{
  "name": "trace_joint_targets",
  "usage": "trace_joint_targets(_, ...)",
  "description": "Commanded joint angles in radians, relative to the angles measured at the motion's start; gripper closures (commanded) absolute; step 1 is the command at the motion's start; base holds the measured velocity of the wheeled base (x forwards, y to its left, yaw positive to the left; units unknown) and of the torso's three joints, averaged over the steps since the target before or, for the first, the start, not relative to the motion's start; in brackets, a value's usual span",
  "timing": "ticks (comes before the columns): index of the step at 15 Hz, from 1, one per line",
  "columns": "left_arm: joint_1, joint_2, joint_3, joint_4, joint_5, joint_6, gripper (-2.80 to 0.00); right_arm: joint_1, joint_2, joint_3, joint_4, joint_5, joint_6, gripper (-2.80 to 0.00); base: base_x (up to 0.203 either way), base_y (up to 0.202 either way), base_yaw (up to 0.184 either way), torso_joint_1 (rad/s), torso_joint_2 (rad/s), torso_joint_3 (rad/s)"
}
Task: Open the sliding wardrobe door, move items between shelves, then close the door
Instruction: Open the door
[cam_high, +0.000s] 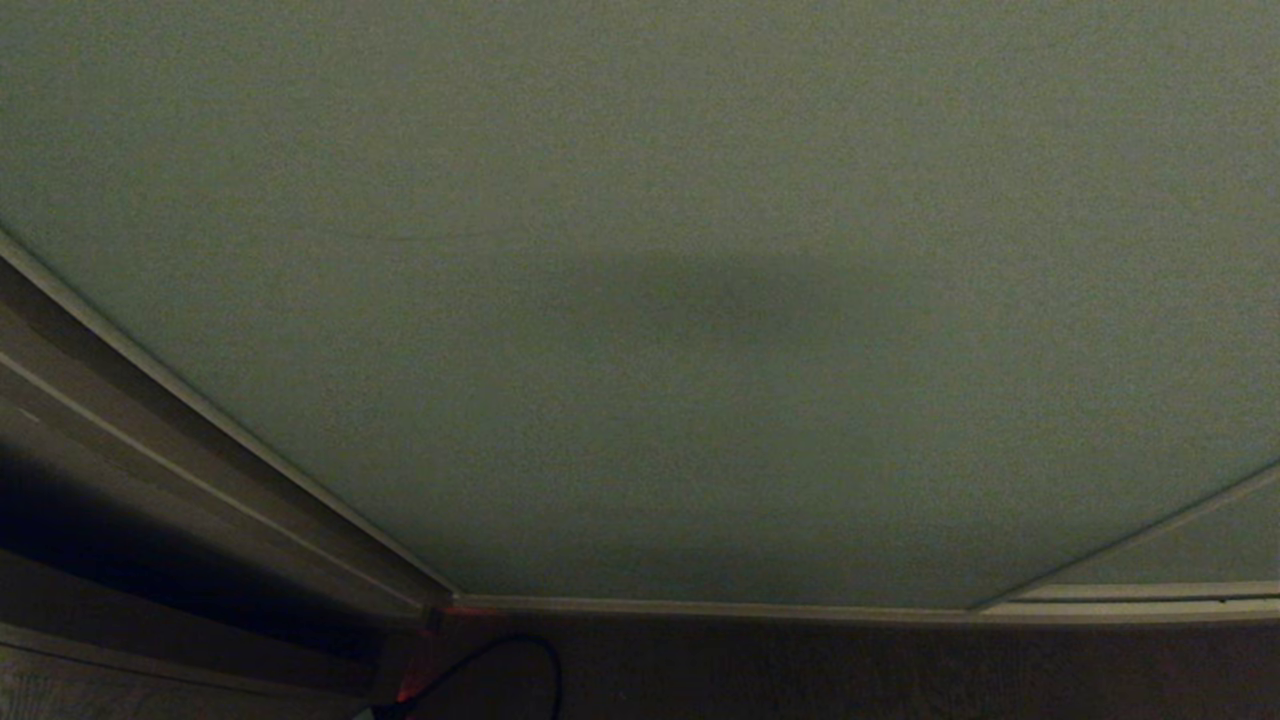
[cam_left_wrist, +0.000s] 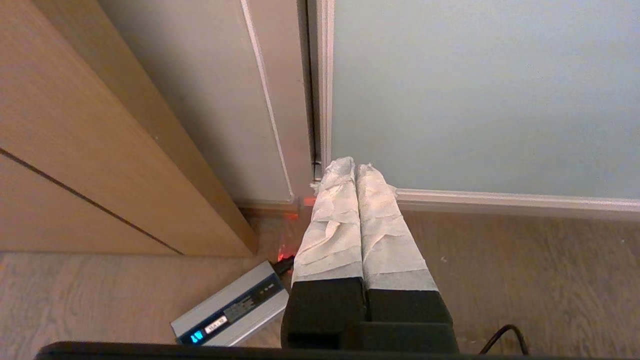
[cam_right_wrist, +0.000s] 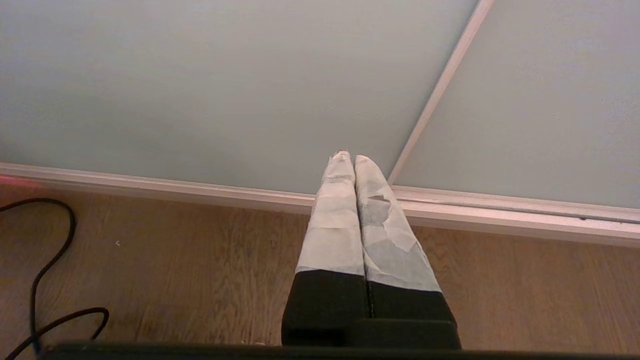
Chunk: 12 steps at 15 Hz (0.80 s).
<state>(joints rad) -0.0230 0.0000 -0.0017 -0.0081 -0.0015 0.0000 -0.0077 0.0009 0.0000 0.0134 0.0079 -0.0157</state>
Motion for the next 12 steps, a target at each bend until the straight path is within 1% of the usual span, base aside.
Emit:
trace_joint_targets(1, 0.000, -0.002, 0.000, 0.002, 0.002, 0.007, 0.00, 0.000, 0.001, 0.004, 0.000, 0.000, 0.000, 0.00, 0.000, 0.000, 0.000, 0.000, 0.00, 0.000)
trace_joint_targets(3, 0.000, 0.000, 0.000, 0.002, -0.005, 0.015, 0.00, 0.000, 0.001, 0.005, 0.000, 0.001, -0.001, 0.00, 0.000, 0.000, 0.000, 0.000, 0.00, 0.000)
trace_joint_targets(4, 0.000, -0.001, 0.002, 0.002, -0.002, 0.031, 0.00, 0.000, 0.001, 0.005, 0.000, 0.000, -0.001, 0.00, 0.000, 0.000, 0.000, 0.000, 0.00, 0.000)
trace_joint_targets(6, 0.000, 0.000, -0.042, -0.009, -0.002, 0.041, 0.00, 0.000, 0.001, 0.005, 0.000, 0.001, -0.001, 0.00, 0.000, 0.000, 0.000, 0.000, 0.00, 0.000)
trace_joint_targets(9, 0.000, 0.035, -0.208, -0.043, -0.003, 0.045, 0.00, 0.000, 0.001, 0.003, 0.000, 0.000, -0.001, 0.00, 0.000, 0.000, 0.000, 0.000, 0.00, 0.000)
trace_joint_targets(12, 0.002, 0.150, -0.380, -0.122, 0.003, 0.046, 0.00, 0.000, 0.001, 0.005, 0.000, 0.001, -0.001, 0.00, 0.000, 0.000, 0.000, 0.000, 0.00, 0.000)
